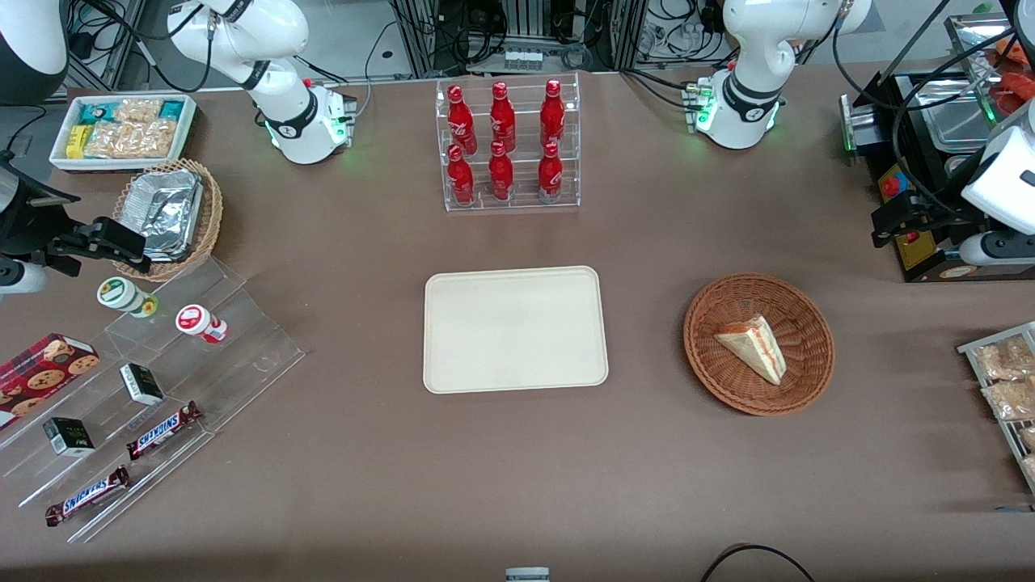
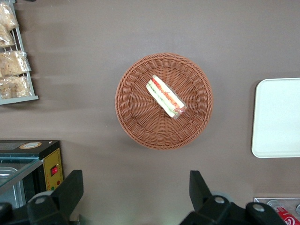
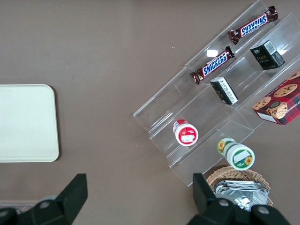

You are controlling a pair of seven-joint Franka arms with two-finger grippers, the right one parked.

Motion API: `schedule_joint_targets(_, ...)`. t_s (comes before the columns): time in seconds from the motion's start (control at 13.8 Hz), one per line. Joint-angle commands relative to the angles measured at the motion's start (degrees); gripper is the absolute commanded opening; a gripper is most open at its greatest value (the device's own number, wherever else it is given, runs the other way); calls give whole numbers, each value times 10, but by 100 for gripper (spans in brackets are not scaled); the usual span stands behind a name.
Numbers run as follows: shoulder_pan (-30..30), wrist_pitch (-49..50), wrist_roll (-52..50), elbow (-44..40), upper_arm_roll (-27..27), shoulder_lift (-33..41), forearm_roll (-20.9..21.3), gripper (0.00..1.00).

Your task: Place sandwich from basket to tray

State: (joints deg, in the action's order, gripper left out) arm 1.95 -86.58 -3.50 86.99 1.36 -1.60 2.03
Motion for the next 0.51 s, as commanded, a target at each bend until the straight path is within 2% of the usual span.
schedule_joint_targets(0.0, 0, 18, -7, -7, -1, 6, -9, 100)
schedule_joint_targets(0.22, 1, 8, -8, -5, 0, -6, -2, 100)
schedule_joint_targets(0.44, 8, -52, -17, 11, 2, -41, -4, 100)
